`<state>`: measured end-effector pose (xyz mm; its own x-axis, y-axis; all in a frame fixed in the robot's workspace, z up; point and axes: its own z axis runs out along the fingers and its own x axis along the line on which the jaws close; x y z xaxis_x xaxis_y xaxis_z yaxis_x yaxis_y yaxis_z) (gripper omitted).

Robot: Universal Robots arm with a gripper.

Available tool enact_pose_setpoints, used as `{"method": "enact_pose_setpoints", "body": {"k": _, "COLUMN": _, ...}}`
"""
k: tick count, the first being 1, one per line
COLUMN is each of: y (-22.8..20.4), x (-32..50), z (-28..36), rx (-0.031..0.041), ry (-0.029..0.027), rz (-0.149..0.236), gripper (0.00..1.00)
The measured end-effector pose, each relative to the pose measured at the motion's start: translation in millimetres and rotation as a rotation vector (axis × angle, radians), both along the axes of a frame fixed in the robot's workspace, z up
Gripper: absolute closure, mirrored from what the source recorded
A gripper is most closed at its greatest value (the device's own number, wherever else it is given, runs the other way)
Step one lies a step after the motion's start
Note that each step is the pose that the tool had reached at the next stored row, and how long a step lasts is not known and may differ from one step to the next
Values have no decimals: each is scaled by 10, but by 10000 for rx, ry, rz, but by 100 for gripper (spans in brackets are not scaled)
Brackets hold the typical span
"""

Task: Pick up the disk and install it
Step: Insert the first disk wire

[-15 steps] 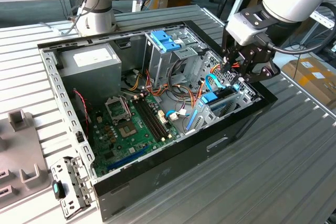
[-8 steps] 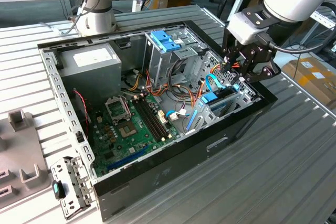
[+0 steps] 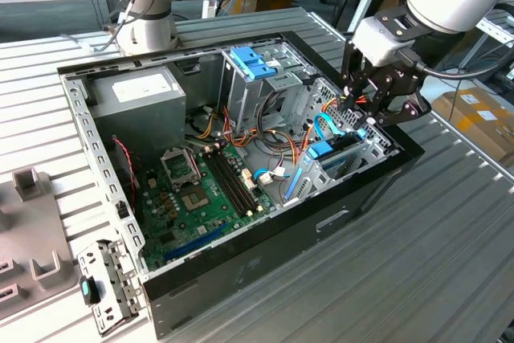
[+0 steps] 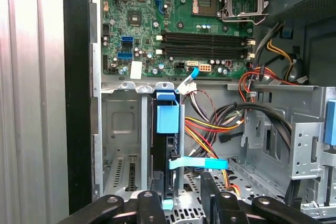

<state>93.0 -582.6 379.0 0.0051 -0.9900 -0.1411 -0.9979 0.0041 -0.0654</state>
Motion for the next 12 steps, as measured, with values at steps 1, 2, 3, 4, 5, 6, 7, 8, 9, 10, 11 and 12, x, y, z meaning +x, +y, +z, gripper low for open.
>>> {"method": "enact_pose_setpoints", "body": {"k": 1, "y": 0, "x": 2, "z": -3, "rx": 4, "ry": 135, "rz": 1, "gripper": 58}}
{"method": "enact_pose_setpoints", "body": {"k": 2, "y": 0, "x": 5, "z": -4, "rx": 0, "ry": 447, "rz": 1, "gripper": 58}}
{"method": "enact_pose_setpoints", "body": {"k": 3, "y": 0, "x": 6, "z": -5, "rx": 1, "ry": 623, "rz": 0, "gripper": 58}}
{"method": "enact_pose_setpoints", "body": {"k": 4, "y": 0, "x": 6, "z": -5, "rx": 1, "ry": 627, "rz": 0, "gripper": 58}}
{"method": "enact_pose_setpoints", "body": {"k": 5, "y": 0, "x": 6, "z": -5, "rx": 1, "ry": 636, "rz": -1, "gripper": 58}}
{"method": "enact_pose_setpoints", "body": {"k": 6, "y": 0, "x": 7, "z": -5, "rx": 1, "ry": 639, "rz": 0, "gripper": 58}}
{"method": "enact_pose_setpoints", "body": {"k": 7, "y": 1, "x": 25, "z": -6, "rx": -4, "ry": 640, "rz": 1, "gripper": 58}}
{"method": "enact_pose_setpoints", "body": {"k": 8, "y": 1, "x": 62, "z": -6, "rx": -8, "ry": 641, "rz": 0, "gripper": 58}}
{"method": "enact_pose_setpoints", "body": {"k": 9, "y": 2, "x": 85, "z": -5, "rx": -11, "ry": 641, "rz": 0, "gripper": 58}}
{"method": "enact_pose_setpoints", "body": {"k": 10, "y": 2, "x": 89, "z": -5, "rx": -12, "ry": 641, "rz": 0, "gripper": 58}}
{"method": "enact_pose_setpoints", "body": {"k": 11, "y": 2, "x": 89, "z": -5, "rx": -11, "ry": 640, "rz": -1, "gripper": 58}}
{"method": "enact_pose_setpoints", "body": {"k": 12, "y": 2, "x": 93, "z": -5, "rx": -12, "ry": 640, "rz": 0, "gripper": 58}}
